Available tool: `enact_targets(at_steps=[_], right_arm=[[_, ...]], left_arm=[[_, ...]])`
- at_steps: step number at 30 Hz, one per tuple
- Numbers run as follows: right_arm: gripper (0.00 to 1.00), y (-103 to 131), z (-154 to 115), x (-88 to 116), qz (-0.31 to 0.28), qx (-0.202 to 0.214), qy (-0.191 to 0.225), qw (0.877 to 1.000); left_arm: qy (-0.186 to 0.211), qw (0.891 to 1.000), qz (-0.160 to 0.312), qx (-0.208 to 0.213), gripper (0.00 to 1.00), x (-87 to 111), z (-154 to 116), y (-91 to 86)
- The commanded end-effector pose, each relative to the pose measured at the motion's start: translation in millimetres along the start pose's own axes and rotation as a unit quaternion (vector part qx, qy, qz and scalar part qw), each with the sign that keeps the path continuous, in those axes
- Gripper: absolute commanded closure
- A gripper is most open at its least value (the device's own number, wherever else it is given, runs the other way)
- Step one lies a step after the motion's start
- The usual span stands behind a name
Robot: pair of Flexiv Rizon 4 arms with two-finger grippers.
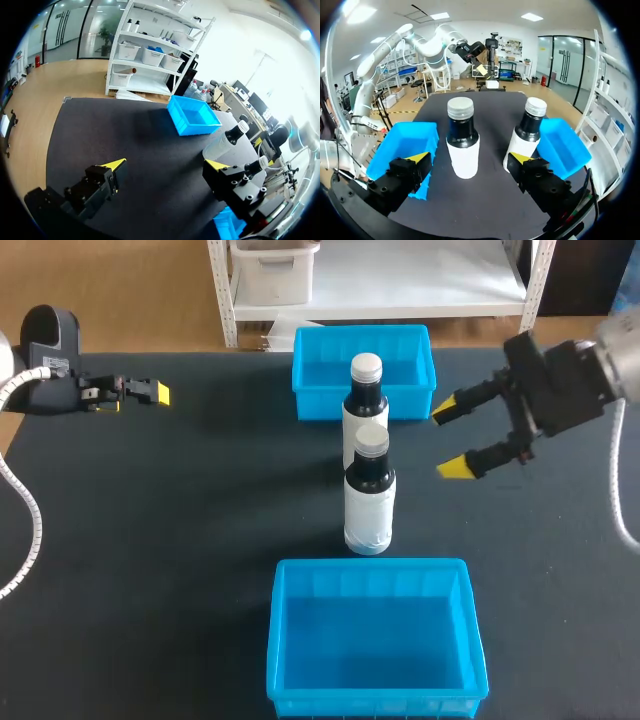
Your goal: Pick up the bottle, and place it in the far bin if it is heavy, or in the near bin if it is light.
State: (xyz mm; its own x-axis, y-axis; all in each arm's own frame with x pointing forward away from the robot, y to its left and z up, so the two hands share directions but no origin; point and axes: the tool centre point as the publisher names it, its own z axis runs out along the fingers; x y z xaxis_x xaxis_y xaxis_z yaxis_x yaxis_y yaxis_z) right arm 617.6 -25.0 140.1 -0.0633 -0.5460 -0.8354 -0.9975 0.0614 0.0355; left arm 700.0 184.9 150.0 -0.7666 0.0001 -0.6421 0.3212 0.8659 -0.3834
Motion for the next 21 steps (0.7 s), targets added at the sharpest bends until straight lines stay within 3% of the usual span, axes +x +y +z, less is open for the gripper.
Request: enact_targets(at_steps=[1, 8, 21], right_arm=[[0.00, 8.9, 17.0, -7.9, 0.002, 0.023, 0.001, 1.000], [0.00, 12.6, 40.3, -20.9, 0.003, 0.009, 0.004, 1.000], [0.00, 7.0, 66.8, -23.0, 0.017, -0.010, 0.010, 1.000]], left_arm=[[0.000, 1.000, 0.000, 0.000, 0.00, 0.0, 0.0, 0.0], [0.000, 1.000, 0.000, 0.000, 0.00, 0.0, 0.0, 0.0], [0.000, 1.000, 0.000, 0.000, 0.00, 0.0, 0.0, 0.0]])
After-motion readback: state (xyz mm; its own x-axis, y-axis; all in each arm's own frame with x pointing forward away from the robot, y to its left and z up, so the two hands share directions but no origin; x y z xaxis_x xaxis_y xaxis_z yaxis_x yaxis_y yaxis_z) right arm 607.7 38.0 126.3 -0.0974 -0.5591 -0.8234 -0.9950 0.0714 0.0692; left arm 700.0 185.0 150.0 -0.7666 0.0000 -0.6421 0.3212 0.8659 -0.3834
